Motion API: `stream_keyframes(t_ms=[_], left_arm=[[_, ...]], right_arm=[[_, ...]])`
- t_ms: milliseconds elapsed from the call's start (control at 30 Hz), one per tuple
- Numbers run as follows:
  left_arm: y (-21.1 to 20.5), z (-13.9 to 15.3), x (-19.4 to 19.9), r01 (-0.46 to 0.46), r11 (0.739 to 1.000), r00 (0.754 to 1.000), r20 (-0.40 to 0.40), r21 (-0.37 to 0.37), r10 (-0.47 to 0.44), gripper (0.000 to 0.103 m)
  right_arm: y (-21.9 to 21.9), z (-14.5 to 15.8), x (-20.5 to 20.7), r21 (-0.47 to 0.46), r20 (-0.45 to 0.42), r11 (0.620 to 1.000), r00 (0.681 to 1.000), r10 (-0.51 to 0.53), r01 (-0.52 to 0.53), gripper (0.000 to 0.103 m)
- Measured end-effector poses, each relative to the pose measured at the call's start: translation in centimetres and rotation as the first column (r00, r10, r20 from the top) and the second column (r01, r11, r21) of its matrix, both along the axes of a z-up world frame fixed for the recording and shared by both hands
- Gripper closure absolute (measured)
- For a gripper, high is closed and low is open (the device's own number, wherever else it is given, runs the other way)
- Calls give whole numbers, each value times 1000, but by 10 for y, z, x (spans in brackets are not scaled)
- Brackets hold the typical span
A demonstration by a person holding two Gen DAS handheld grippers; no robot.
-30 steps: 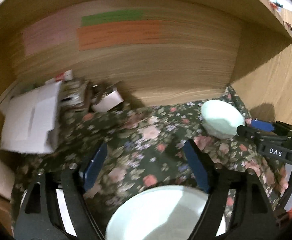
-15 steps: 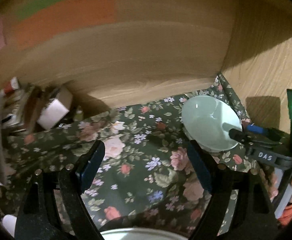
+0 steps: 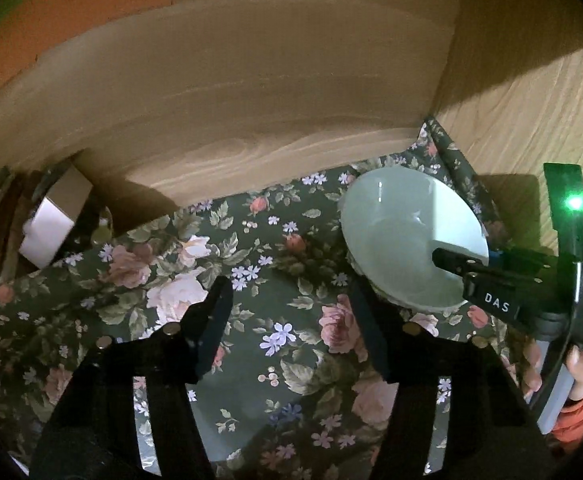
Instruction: Organize plates and bowls
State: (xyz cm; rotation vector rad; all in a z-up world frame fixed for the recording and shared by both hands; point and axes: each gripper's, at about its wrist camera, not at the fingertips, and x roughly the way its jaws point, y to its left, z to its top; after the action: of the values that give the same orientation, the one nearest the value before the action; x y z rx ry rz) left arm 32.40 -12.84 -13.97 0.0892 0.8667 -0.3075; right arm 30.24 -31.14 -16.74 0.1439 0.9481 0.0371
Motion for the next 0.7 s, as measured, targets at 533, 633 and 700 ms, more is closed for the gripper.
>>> stream_keyframes(t_ms=[533, 633, 700], left_arm=[[10, -39, 10, -18, 1000, 984, -177, 1, 18, 76], [6, -43, 10, -10, 1000, 982, -188, 7, 11, 81], [2, -47, 11, 3, 1000, 979, -203, 6, -2, 85]], right_arm=[[43, 0, -10, 54, -22, 982, 982, 185, -184, 85], [45, -1, -9, 66, -19, 980, 982, 187, -186, 85], [44, -1, -9, 73, -17, 980, 982, 186, -184, 85]])
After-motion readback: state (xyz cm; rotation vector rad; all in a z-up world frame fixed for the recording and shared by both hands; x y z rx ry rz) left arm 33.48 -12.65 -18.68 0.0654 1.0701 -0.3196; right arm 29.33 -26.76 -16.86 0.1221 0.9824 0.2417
